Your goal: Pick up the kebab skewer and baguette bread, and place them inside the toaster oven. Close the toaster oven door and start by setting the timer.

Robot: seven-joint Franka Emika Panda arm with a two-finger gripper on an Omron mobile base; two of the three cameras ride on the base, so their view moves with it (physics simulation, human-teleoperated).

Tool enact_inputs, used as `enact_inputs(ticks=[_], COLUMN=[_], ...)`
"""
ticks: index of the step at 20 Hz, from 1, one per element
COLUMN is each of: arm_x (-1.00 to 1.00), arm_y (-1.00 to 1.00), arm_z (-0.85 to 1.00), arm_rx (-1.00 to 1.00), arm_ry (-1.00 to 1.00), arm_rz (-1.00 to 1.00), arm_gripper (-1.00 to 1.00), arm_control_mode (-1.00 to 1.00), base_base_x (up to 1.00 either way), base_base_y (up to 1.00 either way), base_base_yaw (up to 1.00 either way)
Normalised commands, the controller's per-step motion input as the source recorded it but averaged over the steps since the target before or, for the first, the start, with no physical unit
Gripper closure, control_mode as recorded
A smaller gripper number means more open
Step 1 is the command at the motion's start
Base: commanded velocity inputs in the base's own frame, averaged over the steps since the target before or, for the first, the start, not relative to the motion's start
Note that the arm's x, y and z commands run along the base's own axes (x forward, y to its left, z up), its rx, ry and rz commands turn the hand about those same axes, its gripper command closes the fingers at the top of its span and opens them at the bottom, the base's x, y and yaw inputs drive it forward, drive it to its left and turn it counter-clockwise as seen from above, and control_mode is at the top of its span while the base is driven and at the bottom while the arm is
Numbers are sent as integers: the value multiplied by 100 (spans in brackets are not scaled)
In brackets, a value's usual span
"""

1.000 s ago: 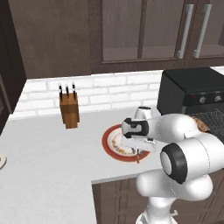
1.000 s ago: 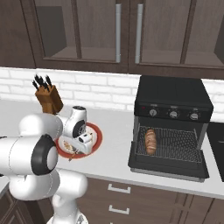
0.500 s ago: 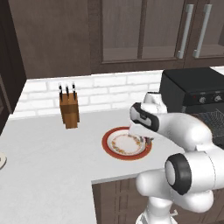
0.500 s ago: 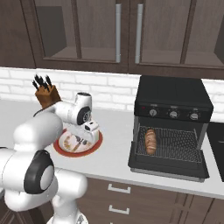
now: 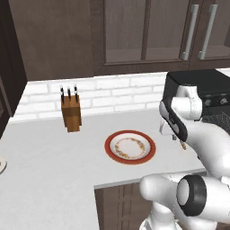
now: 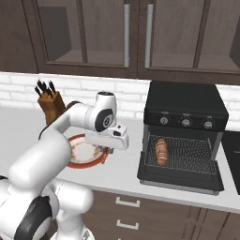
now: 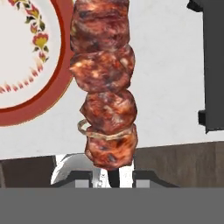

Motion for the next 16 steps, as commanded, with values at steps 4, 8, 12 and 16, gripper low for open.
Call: enact_inputs(ticks=[4,8,12,16], arm_x=[-61,-30,0,14], arm_y=[-100,-100,-100,-100], arm_z=[36,26,20,21], arm_rx=[-1,0,0,0], arm_ry=[-11,-5,-1,0], arm_rz=[27,19,14,10], arm_gripper=[100,100,100,100], arm_control_mode=[-100,-100,-100,-100], base_base_x=[0,0,0,0], base_base_y=[0,0,0,0], base_base_yaw=[0,0,0,0])
